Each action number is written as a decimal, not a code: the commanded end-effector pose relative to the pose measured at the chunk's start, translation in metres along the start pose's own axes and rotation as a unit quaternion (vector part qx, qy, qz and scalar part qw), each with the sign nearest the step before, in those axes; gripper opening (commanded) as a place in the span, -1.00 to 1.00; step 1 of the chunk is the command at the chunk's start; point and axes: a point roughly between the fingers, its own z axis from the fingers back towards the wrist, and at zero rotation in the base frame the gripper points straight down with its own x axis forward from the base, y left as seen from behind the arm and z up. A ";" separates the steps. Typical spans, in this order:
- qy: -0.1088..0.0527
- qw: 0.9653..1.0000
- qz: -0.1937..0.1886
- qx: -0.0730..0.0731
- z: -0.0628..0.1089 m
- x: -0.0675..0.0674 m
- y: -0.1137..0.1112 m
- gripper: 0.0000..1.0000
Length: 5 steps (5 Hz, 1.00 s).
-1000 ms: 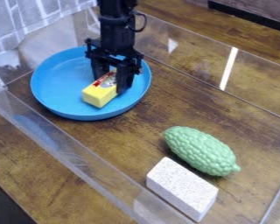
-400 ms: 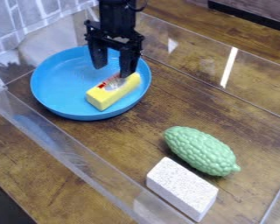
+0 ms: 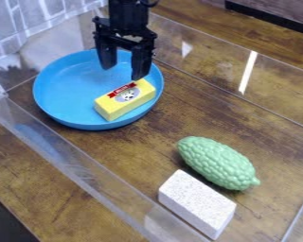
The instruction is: Put the yellow brick in the blue tray
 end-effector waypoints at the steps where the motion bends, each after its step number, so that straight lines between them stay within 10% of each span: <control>1: -0.062 0.998 0.004 0.013 0.042 0.011 0.010 1.00; 5: -0.063 0.998 -0.001 0.007 0.042 0.013 0.018 1.00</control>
